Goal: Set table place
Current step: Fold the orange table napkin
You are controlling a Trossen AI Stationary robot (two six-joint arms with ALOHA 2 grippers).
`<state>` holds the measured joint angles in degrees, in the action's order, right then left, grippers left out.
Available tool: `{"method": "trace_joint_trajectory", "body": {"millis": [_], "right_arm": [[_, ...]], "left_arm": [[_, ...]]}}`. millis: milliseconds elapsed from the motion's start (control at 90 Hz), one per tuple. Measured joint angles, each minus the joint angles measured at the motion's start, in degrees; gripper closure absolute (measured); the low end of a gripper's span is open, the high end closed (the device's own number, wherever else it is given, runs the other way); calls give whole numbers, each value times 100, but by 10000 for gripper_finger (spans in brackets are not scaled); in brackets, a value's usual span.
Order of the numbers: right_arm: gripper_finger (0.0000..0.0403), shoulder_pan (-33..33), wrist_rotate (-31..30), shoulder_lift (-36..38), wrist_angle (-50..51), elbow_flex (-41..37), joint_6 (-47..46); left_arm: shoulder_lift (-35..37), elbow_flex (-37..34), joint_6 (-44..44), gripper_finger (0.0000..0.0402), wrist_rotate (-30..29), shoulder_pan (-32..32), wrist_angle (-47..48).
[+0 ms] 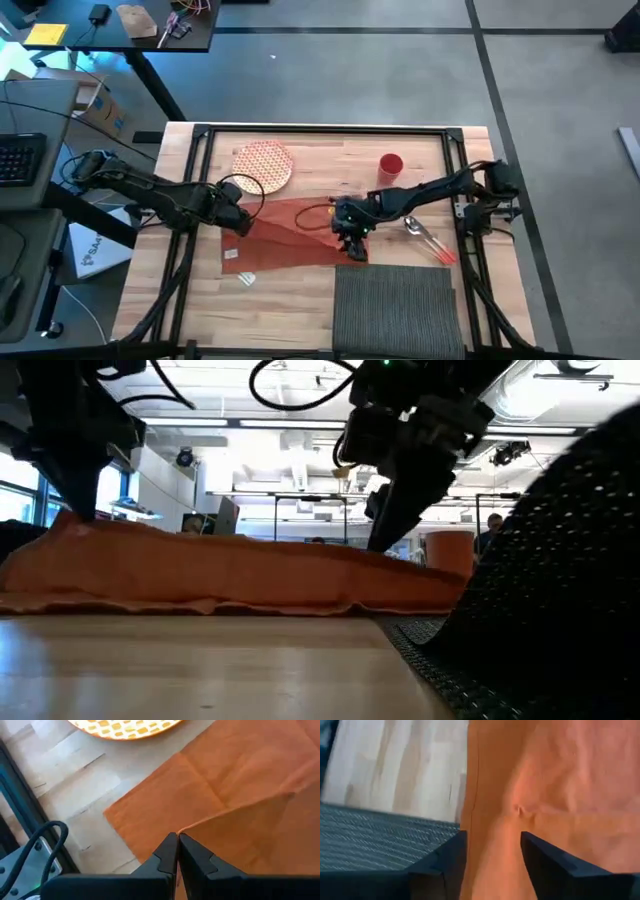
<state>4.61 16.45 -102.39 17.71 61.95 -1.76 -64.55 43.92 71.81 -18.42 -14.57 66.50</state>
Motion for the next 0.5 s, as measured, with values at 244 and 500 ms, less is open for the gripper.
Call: {"method": "trace_joint_trajectory", "body": {"millis": [244,500], "right_arm": [[215,522,-1929,-5,529,-2,-379],[280,515,-1869,-291,1074,-2,-803]], "left_arm": [[-2,-13,-300,401,7,0,-46],[-2,-11,-353,401,-15,-2,-81]]}}
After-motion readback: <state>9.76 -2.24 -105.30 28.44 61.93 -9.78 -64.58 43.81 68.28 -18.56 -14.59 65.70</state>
